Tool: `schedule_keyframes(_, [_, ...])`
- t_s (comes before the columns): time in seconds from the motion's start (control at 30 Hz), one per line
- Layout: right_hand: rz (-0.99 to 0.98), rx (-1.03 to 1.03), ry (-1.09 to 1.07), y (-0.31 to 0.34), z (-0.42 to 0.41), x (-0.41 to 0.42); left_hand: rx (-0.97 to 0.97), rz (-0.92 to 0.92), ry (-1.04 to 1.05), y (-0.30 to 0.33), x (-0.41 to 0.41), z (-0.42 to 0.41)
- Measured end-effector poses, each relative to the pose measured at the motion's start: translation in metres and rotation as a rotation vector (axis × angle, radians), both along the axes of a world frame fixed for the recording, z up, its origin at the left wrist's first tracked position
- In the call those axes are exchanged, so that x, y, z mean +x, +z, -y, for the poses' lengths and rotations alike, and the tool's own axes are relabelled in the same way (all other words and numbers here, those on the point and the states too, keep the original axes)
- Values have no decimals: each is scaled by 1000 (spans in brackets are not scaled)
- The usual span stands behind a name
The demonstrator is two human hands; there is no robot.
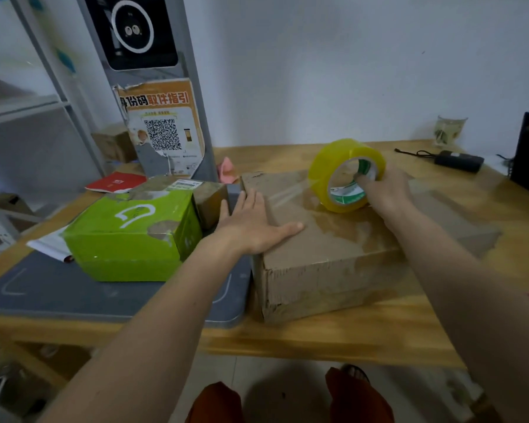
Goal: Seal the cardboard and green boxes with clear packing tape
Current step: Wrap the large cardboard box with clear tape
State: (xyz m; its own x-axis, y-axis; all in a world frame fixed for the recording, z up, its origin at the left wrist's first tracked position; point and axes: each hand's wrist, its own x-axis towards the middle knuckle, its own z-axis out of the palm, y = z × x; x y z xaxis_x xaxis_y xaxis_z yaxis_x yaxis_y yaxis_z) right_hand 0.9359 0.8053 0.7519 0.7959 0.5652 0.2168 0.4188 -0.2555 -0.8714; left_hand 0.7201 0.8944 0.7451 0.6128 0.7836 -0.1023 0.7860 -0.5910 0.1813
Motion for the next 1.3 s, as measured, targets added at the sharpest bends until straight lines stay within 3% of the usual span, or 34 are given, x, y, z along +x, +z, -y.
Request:
schedule_keyframes(0.13, [-8, -8, 51, 1, 5, -5, 52, -173, -72, 7, 27, 17])
schedule_keyframes(0.33, [50, -46, 265, -4, 10, -12, 31, -187, -113, 1, 66, 39])
schedule_keyframes(0.53, [-35, -36, 281, -8, 25, -3, 33, -209, -95, 5, 63, 45])
schedule_keyframes(0.83, [-22, 187, -48, -3, 77, 16, 81, -206, -85, 25, 61, 96])
schedule_keyframes(0.93, [37, 211, -188, -3, 99, 24, 249, -71, -184, 39, 72, 135])
schedule_keyframes(1.07, [37, 268, -338, -13, 128, 33, 188, 173, -400, 29, 101, 161])
schedule_keyframes(1.17, [59, 165, -429, -31, 151, 47, 149, 191, -493, 11, 119, 169])
schedule_keyframes(1.3, [98, -343, -376, -70, 174, 73, 159, 172, -523, -3, 136, 180])
